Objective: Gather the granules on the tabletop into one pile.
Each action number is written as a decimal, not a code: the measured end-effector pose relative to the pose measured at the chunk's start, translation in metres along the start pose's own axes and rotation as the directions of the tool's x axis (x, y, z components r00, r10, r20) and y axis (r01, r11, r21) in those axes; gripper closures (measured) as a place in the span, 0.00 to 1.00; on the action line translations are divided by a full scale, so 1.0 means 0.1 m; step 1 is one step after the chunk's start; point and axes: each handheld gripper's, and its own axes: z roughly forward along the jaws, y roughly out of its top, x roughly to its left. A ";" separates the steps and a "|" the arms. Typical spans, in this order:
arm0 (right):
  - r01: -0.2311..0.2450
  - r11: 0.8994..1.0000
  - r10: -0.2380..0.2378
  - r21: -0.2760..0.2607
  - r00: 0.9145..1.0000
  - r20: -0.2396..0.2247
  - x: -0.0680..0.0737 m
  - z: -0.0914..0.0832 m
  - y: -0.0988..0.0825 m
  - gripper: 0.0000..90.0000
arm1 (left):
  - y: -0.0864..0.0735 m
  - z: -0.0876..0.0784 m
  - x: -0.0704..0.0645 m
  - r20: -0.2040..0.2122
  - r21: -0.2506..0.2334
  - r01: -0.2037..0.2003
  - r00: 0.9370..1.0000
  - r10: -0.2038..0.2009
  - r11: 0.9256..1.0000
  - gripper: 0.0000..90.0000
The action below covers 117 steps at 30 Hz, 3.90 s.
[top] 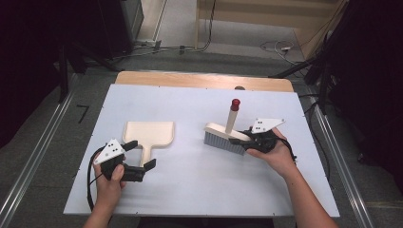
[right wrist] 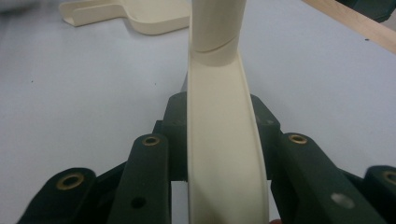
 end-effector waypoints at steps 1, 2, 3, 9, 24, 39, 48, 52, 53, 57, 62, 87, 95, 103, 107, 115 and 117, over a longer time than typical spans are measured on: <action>-0.004 1.000 0.004 -0.002 1.000 0.000 0.00 0.00 0.00 0.73 | 0.00 0.00 0.00 0.001 0.000 0.000 1.000 0.000 1.000 0.00; -0.013 1.000 0.013 -0.004 1.000 -0.002 0.00 0.00 0.00 0.73 | 0.00 0.00 0.00 0.001 0.000 0.000 1.000 0.000 1.000 0.00; -0.018 1.000 0.018 -0.007 1.000 -0.007 0.00 -0.01 0.00 0.73 | 0.00 0.00 0.00 0.002 0.000 0.001 1.000 -0.001 1.000 0.00; -0.055 0.998 0.055 -0.034 0.998 -0.020 0.04 -0.11 0.06 0.73 | 0.00 0.00 0.00 0.002 0.002 0.002 1.000 -0.002 1.000 0.00; -0.229 0.962 0.272 -0.152 0.872 0.407 0.09 -0.63 -0.10 0.73 | 0.00 0.01 -0.02 0.005 0.007 -0.007 1.000 0.007 1.000 0.00; -0.311 0.944 0.314 -0.114 0.732 0.604 0.37 -0.21 -0.17 0.73 | 0.00 0.00 -0.01 0.007 0.001 -0.005 1.000 0.005 1.000 0.00; -0.264 0.953 0.301 -0.147 0.782 0.545 0.42 -0.30 -0.08 0.73 | 0.01 0.00 -0.01 0.007 0.001 -0.008 1.000 0.008 1.000 0.00; -0.274 0.952 0.303 -0.138 0.772 0.559 0.32 -0.32 -0.15 0.73 | 0.01 0.01 -0.01 0.009 0.006 -0.008 1.000 0.008 1.000 0.00; -0.274 0.954 0.295 -0.124 0.766 0.571 0.31 -0.30 -0.16 0.73 | 0.01 0.01 -0.01 0.008 0.007 -0.010 1.000 0.010 1.000 0.00; -0.273 0.956 0.283 -0.105 0.772 0.569 0.33 -0.23 -0.20 0.73 | 0.01 0.01 -0.01 0.007 0.009 -0.012 1.000 0.012 1.000 0.00; -0.261 0.960 0.274 -0.104 0.791 0.547 0.45 -0.15 -0.16 0.73 | 0.01 0.01 -0.01 0.008 0.005 -0.010 1.000 0.010 1.000 0.00; -0.292 0.925 0.379 -0.242 0.751 0.541 0.47 -0.78 -0.26 0.73 | 0.02 -0.06 0.01 -0.009 -0.019 -0.008 1.000 0.008 1.000 0.00; -0.314 0.912 0.409 -0.263 0.730 0.548 0.49 -1.00 -0.39 0.73 | 0.02 -0.09 0.03 -0.018 -0.030 -0.002 1.000 0.001 1.000 0.00; -0.329 0.906 0.424 -0.267 0.722 0.547 0.53 -1.14 -0.50 0.73 | 0.02 -0.12 0.04 -0.028 -0.038 0.003 1.000 -0.004 0.999 0.00; -0.340 0.902 0.432 -0.267 0.718 0.545 0.56 -1.20 -0.55 0.73 | 0.02 -0.16 0.06 -0.040 -0.051 0.013 0.999 -0.015 0.999 0.00; -0.380 0.884 0.467 -0.273 0.700 0.540 0.56 -1.28 -0.70 0.73 | 0.02 -0.16 0.06 -0.038 -0.056 0.010 0.999 -0.012 0.998 0.00; -0.389 0.879 0.476 -0.275 0.695 0.539 0.53 -1.26 -0.72 0.73 | 0.02 -0.16 0.06 -0.038 -0.054 0.009 0.999 -0.011 0.999 0.00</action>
